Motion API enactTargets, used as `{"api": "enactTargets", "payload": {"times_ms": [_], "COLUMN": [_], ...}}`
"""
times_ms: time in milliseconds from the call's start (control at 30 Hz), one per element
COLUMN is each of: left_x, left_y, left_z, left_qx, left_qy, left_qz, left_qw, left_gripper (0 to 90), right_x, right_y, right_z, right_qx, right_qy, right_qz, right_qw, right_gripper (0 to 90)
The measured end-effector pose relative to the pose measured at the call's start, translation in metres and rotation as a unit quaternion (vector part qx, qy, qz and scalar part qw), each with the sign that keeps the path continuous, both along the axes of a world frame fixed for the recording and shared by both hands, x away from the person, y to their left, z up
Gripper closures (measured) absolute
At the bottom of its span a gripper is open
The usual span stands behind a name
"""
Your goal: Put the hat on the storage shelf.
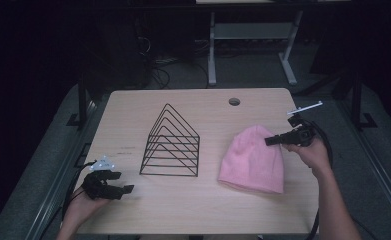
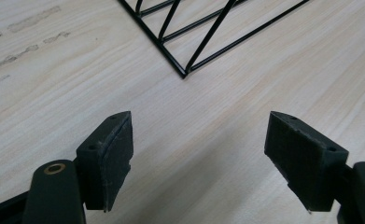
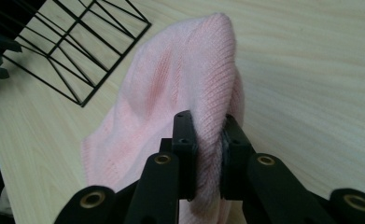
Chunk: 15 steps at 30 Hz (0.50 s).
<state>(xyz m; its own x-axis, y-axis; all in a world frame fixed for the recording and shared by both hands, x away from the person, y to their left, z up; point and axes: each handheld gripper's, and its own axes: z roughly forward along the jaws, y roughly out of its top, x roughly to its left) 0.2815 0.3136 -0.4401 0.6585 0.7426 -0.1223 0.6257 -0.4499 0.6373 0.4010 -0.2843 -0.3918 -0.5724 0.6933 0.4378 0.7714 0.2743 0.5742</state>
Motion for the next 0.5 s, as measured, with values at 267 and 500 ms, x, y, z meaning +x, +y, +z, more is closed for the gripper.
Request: {"api": "enactTargets", "payload": {"times_ms": [267, 500], "left_x": [-0.002, 0.0], "left_y": [-0.004, -0.01], "left_z": [0.011, 0.025], "left_qx": [-0.002, -0.004], "left_qy": [-0.004, -0.01], "left_qz": [-0.011, -0.022], "left_qw": [0.9999, 0.9997], "left_gripper": [23.9, 23.9], "right_x": [-0.013, -0.024], "right_y": [-0.003, -0.01], "right_z": [0.029, 0.057], "right_qx": [-0.004, -0.014], "right_qy": [-0.029, -0.055], "right_qz": [0.009, 0.016], "right_qw": [0.9995, 0.9983], "right_gripper": [79.6, 79.8]}}
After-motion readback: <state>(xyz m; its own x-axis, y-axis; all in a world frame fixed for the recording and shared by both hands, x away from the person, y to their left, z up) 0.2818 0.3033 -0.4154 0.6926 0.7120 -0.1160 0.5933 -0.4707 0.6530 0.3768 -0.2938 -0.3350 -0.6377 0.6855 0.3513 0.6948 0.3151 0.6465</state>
